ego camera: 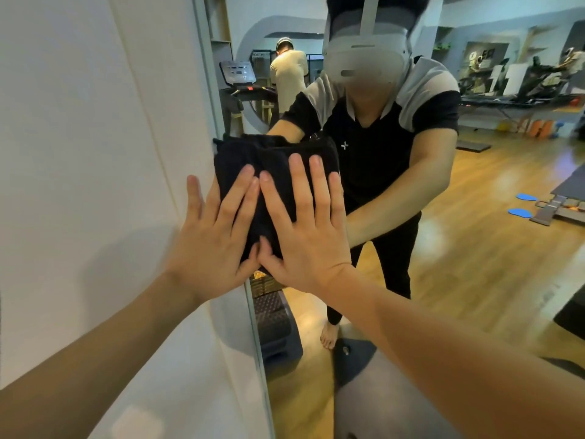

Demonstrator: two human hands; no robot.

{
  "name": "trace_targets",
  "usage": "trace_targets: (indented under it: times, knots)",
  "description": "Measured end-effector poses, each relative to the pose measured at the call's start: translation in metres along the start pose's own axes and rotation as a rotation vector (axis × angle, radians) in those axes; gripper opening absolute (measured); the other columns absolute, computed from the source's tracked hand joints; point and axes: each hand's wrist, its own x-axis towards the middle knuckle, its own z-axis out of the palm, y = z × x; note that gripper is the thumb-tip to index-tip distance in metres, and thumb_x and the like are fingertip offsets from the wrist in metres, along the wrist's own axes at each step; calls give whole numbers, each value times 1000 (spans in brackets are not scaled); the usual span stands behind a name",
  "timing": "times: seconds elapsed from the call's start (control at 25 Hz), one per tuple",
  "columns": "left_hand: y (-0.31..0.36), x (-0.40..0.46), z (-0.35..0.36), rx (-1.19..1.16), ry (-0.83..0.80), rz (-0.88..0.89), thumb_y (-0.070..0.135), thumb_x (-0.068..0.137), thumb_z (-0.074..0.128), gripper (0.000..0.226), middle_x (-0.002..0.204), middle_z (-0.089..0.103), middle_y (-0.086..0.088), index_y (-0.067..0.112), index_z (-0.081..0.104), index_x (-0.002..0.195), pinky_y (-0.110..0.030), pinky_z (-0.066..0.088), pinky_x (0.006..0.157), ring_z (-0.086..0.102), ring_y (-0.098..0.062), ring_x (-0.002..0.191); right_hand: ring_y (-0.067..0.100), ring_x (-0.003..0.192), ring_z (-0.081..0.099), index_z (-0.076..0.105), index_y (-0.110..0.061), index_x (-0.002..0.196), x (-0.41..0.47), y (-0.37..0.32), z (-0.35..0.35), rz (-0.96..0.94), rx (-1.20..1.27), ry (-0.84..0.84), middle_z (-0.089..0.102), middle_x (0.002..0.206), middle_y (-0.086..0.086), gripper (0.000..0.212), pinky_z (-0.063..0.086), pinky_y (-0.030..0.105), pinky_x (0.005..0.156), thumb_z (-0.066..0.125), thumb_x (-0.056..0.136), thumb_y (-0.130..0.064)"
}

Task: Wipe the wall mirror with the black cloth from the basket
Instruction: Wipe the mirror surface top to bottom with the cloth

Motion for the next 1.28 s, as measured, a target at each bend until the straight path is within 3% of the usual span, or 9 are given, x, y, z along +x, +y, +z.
trace_targets:
  times: [0.16, 0.36, 0.6, 0.84, 0.96, 1.28]
  knots:
    - [10, -8, 4, -39, -25, -43, 42, 105, 37, 79, 169, 6, -24, -2, 7, 162, -77, 11, 119, 14, -51, 155, 46, 154, 15, 37, -14, 160, -9, 0, 3, 6, 10, 37, 20, 166, 29, 76, 4, 55, 130, 56, 95, -48]
    - [29, -30, 15, -73, -88, -91, 40, 104, 39, 79, 169, 5, -27, -6, 9, 161, -78, 11, 118, 15, -52, 155, 45, 154, 15, 32, -16, 161, -35, -2, 12, -21, 25, 18, 17, 166, 26, 75, 5, 55, 130, 54, 96, -48]
    - [60, -48, 19, -142, -160, -137, 34, 109, 29, 74, 168, -8, -32, -10, -1, 159, -69, 16, 124, 6, -51, 156, 44, 154, 18, 31, -16, 162, -60, 1, 19, -59, 61, -3, 23, 165, 26, 72, 7, 54, 131, 53, 99, -44]
    - [98, -35, 24, -242, -29, -135, 21, 110, 34, 71, 160, 1, -42, -18, -5, 154, -77, 24, 117, 1, -55, 154, 43, 155, 20, 34, -14, 160, -75, 28, 10, -120, 99, -43, 24, 165, 25, 62, 12, 53, 131, 50, 105, -39]
    - [126, -28, 28, -293, -6, -129, 21, 108, 31, 70, 160, 3, -42, -18, -4, 155, -79, 26, 114, -5, -48, 157, 41, 155, 21, 35, -15, 158, -94, 49, 0, -108, 81, -48, 27, 165, 24, 62, 13, 52, 131, 52, 105, -40]
    - [233, 10, 42, -466, 66, -74, 28, 105, 36, 75, 162, 7, -42, -16, 4, 156, -79, 13, 118, 5, -51, 156, 38, 158, 18, 34, -15, 160, -162, 148, -47, -108, -42, -73, 24, 165, 22, 67, 19, 51, 130, 52, 105, -48]
